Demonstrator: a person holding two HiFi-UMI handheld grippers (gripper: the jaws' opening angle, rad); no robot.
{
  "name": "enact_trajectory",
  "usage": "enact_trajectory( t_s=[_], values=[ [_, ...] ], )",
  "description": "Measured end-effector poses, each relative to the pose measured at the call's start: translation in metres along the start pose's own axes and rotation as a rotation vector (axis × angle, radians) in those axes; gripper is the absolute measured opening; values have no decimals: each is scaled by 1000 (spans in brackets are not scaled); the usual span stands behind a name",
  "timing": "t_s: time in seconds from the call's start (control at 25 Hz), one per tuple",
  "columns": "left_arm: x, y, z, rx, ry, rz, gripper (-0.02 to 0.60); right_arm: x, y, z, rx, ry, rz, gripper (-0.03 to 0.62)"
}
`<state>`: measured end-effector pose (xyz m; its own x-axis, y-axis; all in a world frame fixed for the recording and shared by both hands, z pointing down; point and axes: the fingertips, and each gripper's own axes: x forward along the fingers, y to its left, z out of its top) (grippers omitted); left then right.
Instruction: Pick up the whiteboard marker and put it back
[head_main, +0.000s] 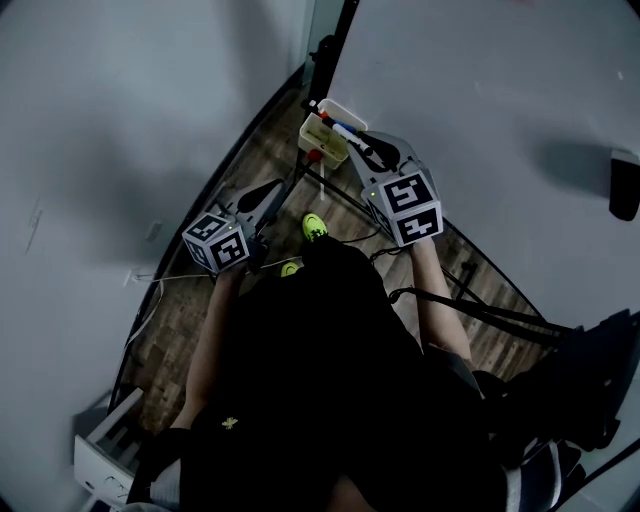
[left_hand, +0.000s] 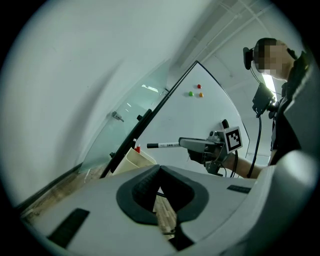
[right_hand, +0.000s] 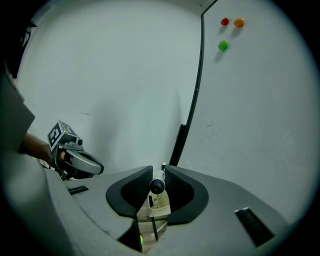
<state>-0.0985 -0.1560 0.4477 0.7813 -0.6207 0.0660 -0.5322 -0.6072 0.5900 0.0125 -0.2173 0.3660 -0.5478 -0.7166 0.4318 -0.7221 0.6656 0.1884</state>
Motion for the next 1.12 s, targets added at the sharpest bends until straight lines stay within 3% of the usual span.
enact_trajectory(
  t_s=[0.36,1.12],
  values=[
    [0,6,1,-25,2,12,14,13,-17,1,8,-4,-30,87],
    [8,13,0,-74,14,44,14,48,-37,-25,61,57,-5,87]
  ],
)
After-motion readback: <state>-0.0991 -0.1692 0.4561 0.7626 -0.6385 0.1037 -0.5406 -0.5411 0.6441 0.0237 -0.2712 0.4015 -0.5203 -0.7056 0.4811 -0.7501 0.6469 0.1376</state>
